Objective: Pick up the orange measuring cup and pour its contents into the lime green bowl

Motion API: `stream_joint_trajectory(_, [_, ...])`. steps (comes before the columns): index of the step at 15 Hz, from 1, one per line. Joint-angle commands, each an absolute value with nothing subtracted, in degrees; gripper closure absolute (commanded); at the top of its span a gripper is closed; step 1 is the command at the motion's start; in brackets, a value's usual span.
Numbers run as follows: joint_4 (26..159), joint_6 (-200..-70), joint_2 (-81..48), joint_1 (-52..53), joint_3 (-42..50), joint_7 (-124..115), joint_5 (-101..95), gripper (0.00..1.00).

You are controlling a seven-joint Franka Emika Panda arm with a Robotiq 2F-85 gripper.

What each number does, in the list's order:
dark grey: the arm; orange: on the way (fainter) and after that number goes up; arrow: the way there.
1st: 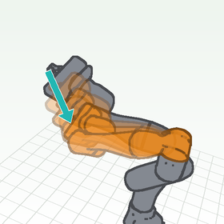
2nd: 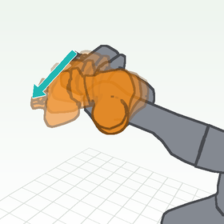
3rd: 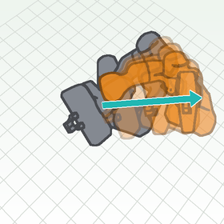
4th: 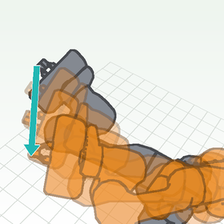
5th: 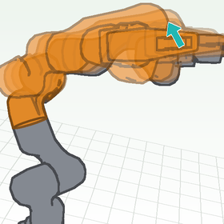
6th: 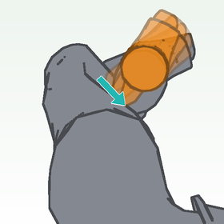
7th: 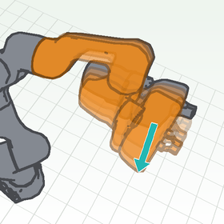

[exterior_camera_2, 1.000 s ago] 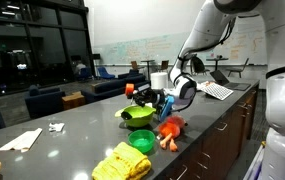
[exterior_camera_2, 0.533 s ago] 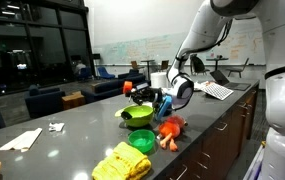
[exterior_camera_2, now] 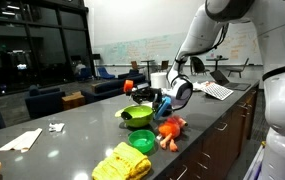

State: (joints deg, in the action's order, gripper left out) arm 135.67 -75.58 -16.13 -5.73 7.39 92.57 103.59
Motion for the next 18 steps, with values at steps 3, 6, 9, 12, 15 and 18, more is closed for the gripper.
stream_joint_trajectory(3, [134.5, -72.4, -18.1, -6.3, 8.2, 95.2, 103.2, 0.96])
stream_joint_trajectory(6, [133.8, -71.9, -19.1, -6.4, 8.3, 96.2, 103.7, 0.96])
stream_joint_trajectory(9, [132.8, -72.2, -19.4, -6.2, 8.3, 96.1, 103.5, 0.96])
stream_joint_trajectory(12, [132.4, -72.8, -19.1, -6.0, 8.3, 95.8, 103.5, 0.96])
stream_joint_trajectory(15, [132.6, -72.7, -19.0, -6.1, 8.4, 96.0, 103.3, 0.96])
stream_joint_trajectory(18, [132.8, -72.6, -19.1, -6.2, 8.4, 96.1, 103.2, 0.96])
